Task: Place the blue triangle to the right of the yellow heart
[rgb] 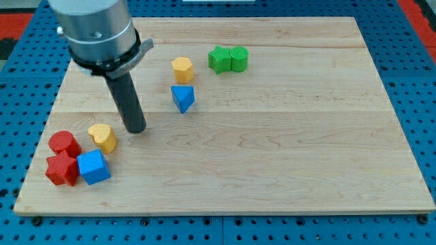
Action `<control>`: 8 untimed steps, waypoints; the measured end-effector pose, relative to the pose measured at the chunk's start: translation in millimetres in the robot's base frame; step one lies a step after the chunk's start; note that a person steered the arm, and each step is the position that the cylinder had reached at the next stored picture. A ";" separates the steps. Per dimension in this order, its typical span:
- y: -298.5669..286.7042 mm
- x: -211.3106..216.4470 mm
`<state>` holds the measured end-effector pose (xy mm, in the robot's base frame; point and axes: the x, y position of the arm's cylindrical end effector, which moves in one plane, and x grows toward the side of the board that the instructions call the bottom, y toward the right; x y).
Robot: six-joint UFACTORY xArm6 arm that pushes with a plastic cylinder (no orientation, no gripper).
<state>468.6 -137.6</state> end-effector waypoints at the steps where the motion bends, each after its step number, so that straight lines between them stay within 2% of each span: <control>1: -24.6 -11.8; 3: -46.5 32.1; 4: -46.5 17.0; 5: -13.3 -7.0; 6: -7.7 -22.0; 7: -20.0 -57.1; 8: 7.6 -89.6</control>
<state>379.0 -130.0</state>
